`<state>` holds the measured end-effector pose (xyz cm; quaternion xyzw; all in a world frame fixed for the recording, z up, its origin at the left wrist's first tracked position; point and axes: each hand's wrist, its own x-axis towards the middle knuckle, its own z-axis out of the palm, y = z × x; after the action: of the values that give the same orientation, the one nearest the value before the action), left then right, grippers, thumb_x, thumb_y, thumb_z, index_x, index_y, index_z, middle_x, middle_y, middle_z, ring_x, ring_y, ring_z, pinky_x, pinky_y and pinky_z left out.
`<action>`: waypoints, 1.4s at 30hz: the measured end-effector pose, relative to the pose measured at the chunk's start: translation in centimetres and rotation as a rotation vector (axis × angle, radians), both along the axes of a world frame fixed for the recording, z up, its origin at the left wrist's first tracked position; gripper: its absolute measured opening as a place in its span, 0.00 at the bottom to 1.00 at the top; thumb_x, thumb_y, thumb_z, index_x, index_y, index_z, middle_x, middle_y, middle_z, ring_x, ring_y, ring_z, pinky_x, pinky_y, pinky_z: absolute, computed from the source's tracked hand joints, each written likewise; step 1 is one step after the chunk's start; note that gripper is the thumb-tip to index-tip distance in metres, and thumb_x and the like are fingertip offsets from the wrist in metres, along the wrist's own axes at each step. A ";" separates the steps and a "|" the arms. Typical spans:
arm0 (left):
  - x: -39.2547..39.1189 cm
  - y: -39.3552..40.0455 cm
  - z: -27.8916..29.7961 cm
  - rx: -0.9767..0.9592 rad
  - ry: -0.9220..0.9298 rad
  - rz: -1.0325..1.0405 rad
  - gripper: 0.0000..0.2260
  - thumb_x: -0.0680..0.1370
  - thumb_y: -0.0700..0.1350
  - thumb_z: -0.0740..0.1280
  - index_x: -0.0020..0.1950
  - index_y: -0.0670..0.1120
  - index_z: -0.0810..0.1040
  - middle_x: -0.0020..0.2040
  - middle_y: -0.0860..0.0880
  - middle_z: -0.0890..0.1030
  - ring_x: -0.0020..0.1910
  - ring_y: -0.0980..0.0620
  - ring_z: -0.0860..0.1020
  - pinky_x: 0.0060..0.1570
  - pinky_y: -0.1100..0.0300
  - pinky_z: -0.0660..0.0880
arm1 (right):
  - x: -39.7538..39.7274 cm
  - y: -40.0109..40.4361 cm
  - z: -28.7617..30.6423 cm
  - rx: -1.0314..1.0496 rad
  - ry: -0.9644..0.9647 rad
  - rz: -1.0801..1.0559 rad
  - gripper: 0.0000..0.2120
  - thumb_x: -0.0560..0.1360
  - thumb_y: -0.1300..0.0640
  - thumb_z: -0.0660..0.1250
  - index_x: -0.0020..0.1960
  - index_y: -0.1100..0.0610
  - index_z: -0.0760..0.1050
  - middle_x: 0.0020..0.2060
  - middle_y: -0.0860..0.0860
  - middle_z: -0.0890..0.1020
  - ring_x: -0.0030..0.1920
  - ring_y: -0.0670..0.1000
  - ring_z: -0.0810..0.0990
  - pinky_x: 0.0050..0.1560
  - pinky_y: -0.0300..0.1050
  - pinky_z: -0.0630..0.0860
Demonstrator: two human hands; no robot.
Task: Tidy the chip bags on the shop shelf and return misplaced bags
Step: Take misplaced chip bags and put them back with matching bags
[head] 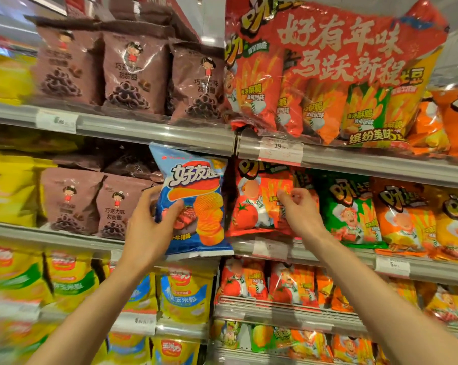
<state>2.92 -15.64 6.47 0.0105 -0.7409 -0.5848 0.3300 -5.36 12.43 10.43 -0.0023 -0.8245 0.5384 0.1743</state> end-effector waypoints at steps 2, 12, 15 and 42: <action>0.7 -0.5 0.0 0.013 -0.010 -0.009 0.15 0.78 0.52 0.70 0.63 0.56 0.74 0.52 0.57 0.84 0.49 0.59 0.83 0.53 0.48 0.81 | -1.4 -2.3 -0.3 -0.008 0.011 -0.005 0.16 0.81 0.44 0.63 0.63 0.52 0.67 0.47 0.52 0.79 0.46 0.52 0.80 0.51 0.50 0.75; 1.5 -1.4 -1.3 0.064 -0.039 -0.065 0.15 0.78 0.51 0.70 0.63 0.54 0.74 0.50 0.55 0.85 0.48 0.57 0.84 0.49 0.52 0.82 | -2.2 -4.6 -3.4 0.555 0.257 -0.070 0.28 0.83 0.50 0.58 0.78 0.62 0.57 0.73 0.62 0.65 0.72 0.63 0.67 0.68 0.57 0.69; 1.4 -1.2 -1.4 0.081 -0.039 -0.089 0.15 0.78 0.50 0.70 0.64 0.54 0.74 0.52 0.55 0.84 0.49 0.58 0.84 0.46 0.58 0.81 | -1.8 -4.0 -4.3 0.925 0.406 -0.015 0.30 0.84 0.44 0.55 0.81 0.57 0.55 0.77 0.63 0.61 0.77 0.64 0.60 0.76 0.58 0.60; 1.1 1.9 -1.9 0.111 0.004 -0.170 0.16 0.79 0.48 0.70 0.66 0.53 0.74 0.58 0.58 0.82 0.57 0.63 0.79 0.53 0.64 0.76 | -3.7 3.1 -6.7 0.891 0.172 -0.057 0.29 0.82 0.45 0.56 0.80 0.56 0.59 0.79 0.60 0.59 0.80 0.60 0.52 0.79 0.57 0.52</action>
<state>3.98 -13.75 4.56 -0.0354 -0.7050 -0.6508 0.2796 -9.04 15.50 3.70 0.0951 -0.9579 0.1244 0.2408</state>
